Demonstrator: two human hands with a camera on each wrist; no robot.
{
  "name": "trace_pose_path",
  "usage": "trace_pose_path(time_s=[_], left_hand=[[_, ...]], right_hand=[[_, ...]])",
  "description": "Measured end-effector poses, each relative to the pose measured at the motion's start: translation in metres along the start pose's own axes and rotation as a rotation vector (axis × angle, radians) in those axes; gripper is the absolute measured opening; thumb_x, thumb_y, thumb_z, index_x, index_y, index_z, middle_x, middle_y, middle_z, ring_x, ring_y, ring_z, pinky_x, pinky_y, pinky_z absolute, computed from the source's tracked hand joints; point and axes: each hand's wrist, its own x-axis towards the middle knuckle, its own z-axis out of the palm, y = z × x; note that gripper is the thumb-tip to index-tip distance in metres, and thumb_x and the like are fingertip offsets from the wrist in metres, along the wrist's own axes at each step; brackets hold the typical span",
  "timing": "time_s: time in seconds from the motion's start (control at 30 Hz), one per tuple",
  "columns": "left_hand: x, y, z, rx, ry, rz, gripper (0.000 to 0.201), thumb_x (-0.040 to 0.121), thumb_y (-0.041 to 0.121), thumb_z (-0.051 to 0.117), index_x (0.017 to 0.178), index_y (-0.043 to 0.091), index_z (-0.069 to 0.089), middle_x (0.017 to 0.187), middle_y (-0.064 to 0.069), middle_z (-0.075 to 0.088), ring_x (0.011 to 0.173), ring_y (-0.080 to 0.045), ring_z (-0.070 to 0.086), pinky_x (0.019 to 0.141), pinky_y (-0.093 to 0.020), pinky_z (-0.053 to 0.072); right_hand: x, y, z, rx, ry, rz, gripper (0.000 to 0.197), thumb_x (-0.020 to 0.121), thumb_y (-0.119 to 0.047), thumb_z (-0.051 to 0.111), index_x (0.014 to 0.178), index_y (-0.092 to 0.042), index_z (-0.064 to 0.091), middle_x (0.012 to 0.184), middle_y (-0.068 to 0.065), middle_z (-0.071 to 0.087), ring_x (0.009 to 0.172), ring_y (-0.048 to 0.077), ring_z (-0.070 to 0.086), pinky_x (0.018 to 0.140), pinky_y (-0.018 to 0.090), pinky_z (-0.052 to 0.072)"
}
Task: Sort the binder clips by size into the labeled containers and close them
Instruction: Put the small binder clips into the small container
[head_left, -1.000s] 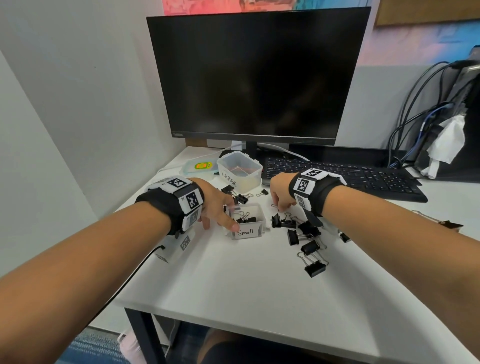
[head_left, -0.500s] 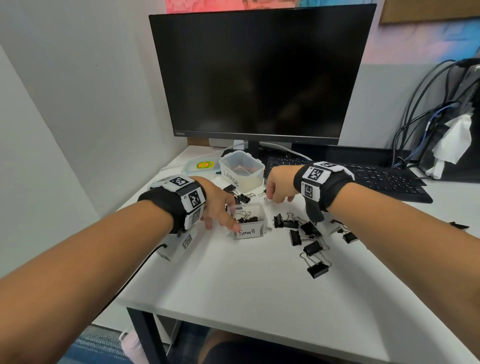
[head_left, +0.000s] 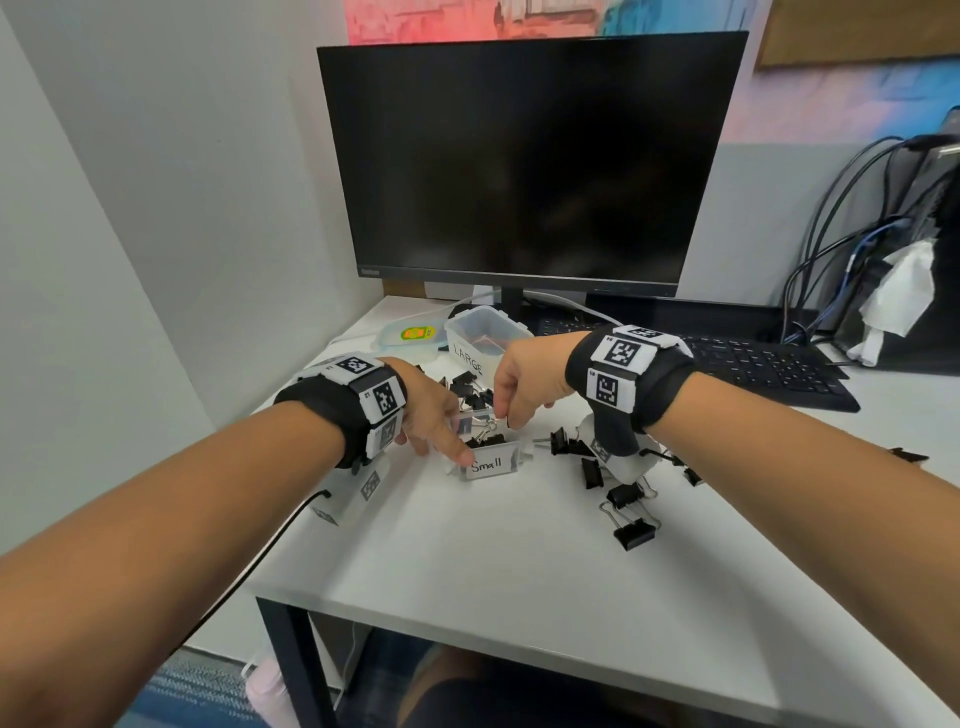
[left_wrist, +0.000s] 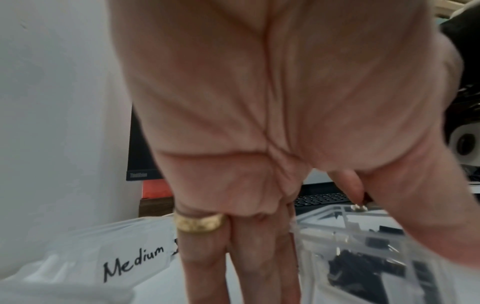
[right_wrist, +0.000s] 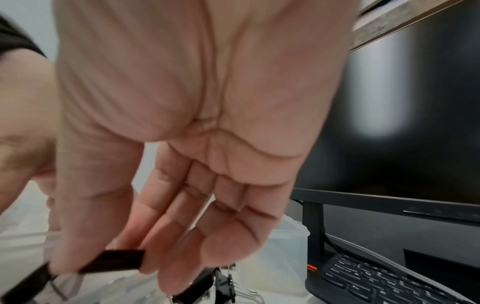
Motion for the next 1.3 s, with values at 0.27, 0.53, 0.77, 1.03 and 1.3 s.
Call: trace_pose_path(time_s=[0.27,0.53,0.77,1.03,1.3], left_hand=[[-0.006,-0.008,0.003,0.0,0.019,-0.014,0.066,0.075,0.053,0.072,0.124,0.016,0.048,0.124,-0.005,0.063,0.115,-0.018,0.061,0.102,-0.037,0.047],[-0.011,-0.021,-0.001,0.082,0.033,-0.014,0.062,0.074,0.053,0.073,0.122,0.02,0.053,0.12,-0.002,0.064,0.094,-0.013,0.062,0.095,-0.029,0.048],[-0.007,-0.029,-0.001,0.028,0.032,0.047,0.052,0.075,0.038,0.078,0.117,0.019,0.054,0.105,0.002,0.056,0.076,-0.005,0.052,0.071,-0.018,0.045],[-0.004,-0.029,-0.002,-0.036,0.029,0.044,0.057,0.076,0.038,0.077,0.122,0.015,0.053,0.123,-0.006,0.058,0.076,-0.003,0.054,0.082,-0.021,0.048],[-0.004,-0.027,-0.003,-0.081,0.032,0.032,0.06,0.078,0.038,0.076,0.126,0.014,0.049,0.125,-0.007,0.059,0.088,-0.01,0.06,0.09,-0.025,0.049]], right_hand=[[0.003,-0.005,-0.003,0.04,0.013,0.004,0.022,0.088,-0.016,0.065,0.109,-0.013,0.071,0.08,-0.006,0.066,0.068,0.002,0.06,0.064,0.017,0.052],[0.019,0.0,-0.002,-0.051,0.08,0.095,0.023,0.092,-0.01,0.056,0.11,-0.011,0.07,0.088,0.002,0.066,0.056,0.004,0.053,0.054,0.015,0.045],[0.034,-0.01,0.002,-0.238,0.035,0.099,0.034,0.097,-0.011,0.047,0.128,-0.015,0.061,0.13,0.002,0.059,0.104,0.02,0.06,0.09,0.026,0.048],[0.043,-0.014,0.009,-0.363,-0.076,0.126,0.036,0.099,-0.015,0.046,0.133,-0.015,0.057,0.137,0.003,0.054,0.123,0.025,0.052,0.104,0.03,0.042],[0.029,-0.001,0.004,-0.474,-0.104,0.107,0.04,0.098,-0.009,0.041,0.131,-0.024,0.059,0.133,-0.006,0.056,0.072,0.011,0.049,0.066,0.014,0.042]])
